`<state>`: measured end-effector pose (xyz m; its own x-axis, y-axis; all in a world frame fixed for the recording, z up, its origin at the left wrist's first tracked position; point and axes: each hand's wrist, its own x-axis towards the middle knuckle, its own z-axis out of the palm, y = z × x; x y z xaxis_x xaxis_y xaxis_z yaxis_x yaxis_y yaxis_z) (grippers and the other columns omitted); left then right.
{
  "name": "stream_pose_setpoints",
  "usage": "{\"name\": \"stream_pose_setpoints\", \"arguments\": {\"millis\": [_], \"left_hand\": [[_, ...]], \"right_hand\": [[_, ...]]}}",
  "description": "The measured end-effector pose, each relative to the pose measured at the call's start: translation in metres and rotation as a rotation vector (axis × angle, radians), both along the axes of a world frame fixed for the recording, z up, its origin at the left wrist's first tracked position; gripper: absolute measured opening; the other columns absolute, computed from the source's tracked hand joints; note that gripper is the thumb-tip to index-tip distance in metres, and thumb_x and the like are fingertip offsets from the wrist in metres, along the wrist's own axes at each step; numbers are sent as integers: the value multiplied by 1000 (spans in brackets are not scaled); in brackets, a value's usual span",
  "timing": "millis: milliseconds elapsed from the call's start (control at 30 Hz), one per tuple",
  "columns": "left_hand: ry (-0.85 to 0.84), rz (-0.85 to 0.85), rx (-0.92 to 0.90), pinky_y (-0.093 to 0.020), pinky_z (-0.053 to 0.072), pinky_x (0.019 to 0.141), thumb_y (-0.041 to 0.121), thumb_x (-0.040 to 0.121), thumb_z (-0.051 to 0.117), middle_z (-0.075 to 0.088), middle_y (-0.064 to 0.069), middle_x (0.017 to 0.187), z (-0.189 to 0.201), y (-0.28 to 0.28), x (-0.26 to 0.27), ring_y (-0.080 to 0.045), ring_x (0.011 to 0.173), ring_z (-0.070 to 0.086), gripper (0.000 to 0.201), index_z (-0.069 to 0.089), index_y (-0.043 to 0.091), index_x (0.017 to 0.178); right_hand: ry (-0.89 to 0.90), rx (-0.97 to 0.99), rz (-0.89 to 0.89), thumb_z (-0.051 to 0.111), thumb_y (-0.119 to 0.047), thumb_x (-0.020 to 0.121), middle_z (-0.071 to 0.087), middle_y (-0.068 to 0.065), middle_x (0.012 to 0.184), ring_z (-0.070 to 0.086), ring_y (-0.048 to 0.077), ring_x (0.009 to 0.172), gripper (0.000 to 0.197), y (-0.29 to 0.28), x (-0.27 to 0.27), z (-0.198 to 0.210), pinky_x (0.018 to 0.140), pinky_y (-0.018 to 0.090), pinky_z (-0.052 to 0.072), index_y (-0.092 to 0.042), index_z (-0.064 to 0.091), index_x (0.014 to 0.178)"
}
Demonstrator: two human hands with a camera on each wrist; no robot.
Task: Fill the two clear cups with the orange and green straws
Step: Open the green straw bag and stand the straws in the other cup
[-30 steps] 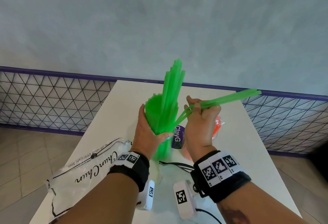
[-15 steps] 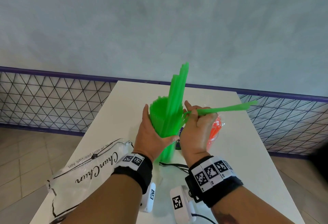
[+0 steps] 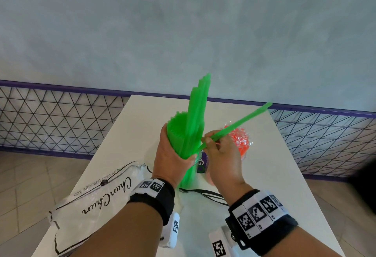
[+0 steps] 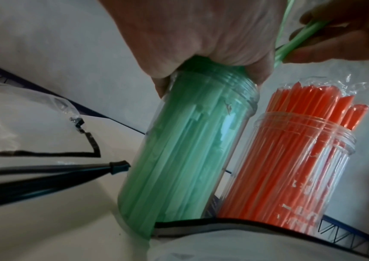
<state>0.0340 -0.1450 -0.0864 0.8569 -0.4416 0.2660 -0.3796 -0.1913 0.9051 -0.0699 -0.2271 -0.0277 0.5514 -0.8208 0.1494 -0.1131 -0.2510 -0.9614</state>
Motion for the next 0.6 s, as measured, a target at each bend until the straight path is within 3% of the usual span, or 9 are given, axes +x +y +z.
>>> {"name": "stream_pose_setpoints", "arguments": {"millis": [100, 233, 300, 333, 400, 467, 533, 600], "left_hand": [[32, -76, -41, -39, 52, 99, 35, 50, 95, 55, 10, 133, -2, 1, 3, -11, 121, 56, 124, 18, 37, 147], [46, -99, -113, -41, 55, 93, 58, 52, 89, 60, 8, 127, 1, -1, 3, -15, 117, 61, 119, 22, 32, 148], [45, -95, -116, -40, 56, 93, 47, 55, 91, 61, 10, 125, 1, 0, 5, -12, 114, 63, 111, 26, 37, 144], [42, -92, -111, -40, 55, 95, 39, 54, 93, 61, 10, 127, -1, 1, 7, -12, 116, 62, 111, 27, 37, 144], [29, -79, -76, -42, 50, 102, 36, 48, 96, 55, 11, 136, -5, 3, 10, -11, 126, 55, 123, 24, 36, 147], [16, -59, -44, -41, 45, 108, 40, 43, 96, 50, 13, 141, -7, 4, 11, -10, 132, 49, 129, 21, 35, 148], [22, -45, -29, -41, 44, 109, 43, 41, 95, 49, 13, 141, -7, 3, 9, -9, 132, 48, 128, 21, 39, 146], [26, -32, -7, -41, 45, 108, 44, 42, 96, 50, 14, 139, -9, 1, 10, -9, 130, 49, 129, 20, 41, 147]], "right_hand": [[156, -203, 75, 55, -20, 98, 62, 3, 90, 58, 18, 83, 12, 0, 0, -2, 71, 21, 45, -15, 60, 89], [369, -330, 190, 52, -18, 100, 42, -4, 78, 49, 21, 80, 29, 4, 3, 0, 68, 26, 35, -21, 43, 73], [452, -324, 211, 55, -24, 99, 47, -1, 86, 55, 22, 89, 16, 4, 7, 7, 69, 23, 33, -14, 49, 87], [464, -341, 208, 59, -28, 96, 53, 2, 100, 56, 22, 101, 19, 5, 8, 13, 76, 22, 37, -12, 52, 104], [286, -438, 152, 67, -35, 89, 46, 6, 134, 45, 18, 127, 65, 8, 10, 34, 103, 25, 37, -11, 36, 141], [-20, -586, 56, 67, -37, 89, 29, 12, 152, 29, 22, 142, 88, 12, 16, 68, 118, 31, 25, -5, 13, 152], [-199, -738, -6, 63, -34, 92, 21, 17, 156, 20, 27, 146, 88, 7, 27, 102, 121, 30, 15, 0, 9, 152], [-229, -781, 21, 57, -32, 95, 20, 16, 159, 17, 26, 148, 79, -2, 42, 126, 120, 28, 15, -3, 11, 154]]}}
